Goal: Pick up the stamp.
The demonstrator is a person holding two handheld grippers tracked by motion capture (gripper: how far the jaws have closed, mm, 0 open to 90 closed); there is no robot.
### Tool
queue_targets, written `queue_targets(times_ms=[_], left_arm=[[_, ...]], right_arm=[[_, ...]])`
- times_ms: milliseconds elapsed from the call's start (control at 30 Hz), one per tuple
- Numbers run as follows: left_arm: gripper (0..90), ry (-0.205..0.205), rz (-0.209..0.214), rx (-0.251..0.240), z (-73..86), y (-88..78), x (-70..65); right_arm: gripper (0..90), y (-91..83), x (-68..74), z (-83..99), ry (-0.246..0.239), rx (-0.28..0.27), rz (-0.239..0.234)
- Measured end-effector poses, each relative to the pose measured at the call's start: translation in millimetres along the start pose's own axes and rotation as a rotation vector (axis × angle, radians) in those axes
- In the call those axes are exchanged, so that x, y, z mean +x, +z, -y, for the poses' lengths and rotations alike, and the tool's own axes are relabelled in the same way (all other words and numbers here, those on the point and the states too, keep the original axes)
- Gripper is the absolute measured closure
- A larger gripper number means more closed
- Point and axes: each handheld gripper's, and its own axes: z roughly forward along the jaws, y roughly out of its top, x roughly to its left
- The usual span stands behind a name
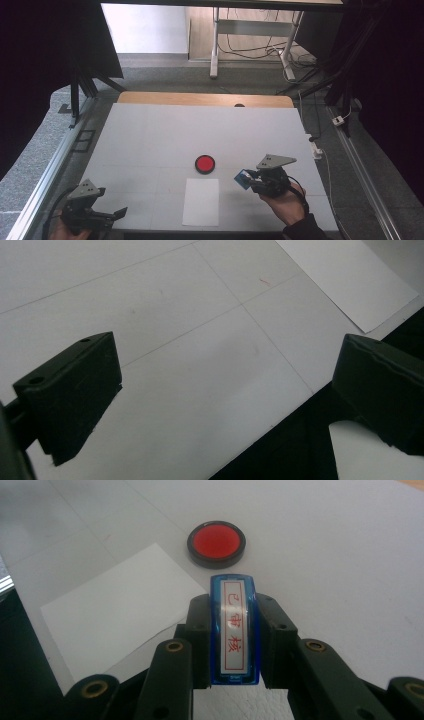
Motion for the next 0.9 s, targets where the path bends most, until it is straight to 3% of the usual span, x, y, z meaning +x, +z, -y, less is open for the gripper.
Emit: queue_targets(times_ms=[167, 700, 900], left_arm=[[0.0, -0.006, 0.023, 0.004, 0.0, 0.3, 1.8], [0.0, -0.013, 0.035, 0.008, -0.1, 0.6, 2.9], [0.0, -0.011, 0.041, 0.007, -0.3, 0.9, 3.3]], right_arm=[[70.7, -3.3, 2.1, -2.8, -0.010, -0.023, -0.018], [70.7, -2.2, 8.7, -18.3, -0.020, -0.081, -0.106], [70.7, 1.5, 15.0, -32.5, -0.045, -0.111, -0.152]])
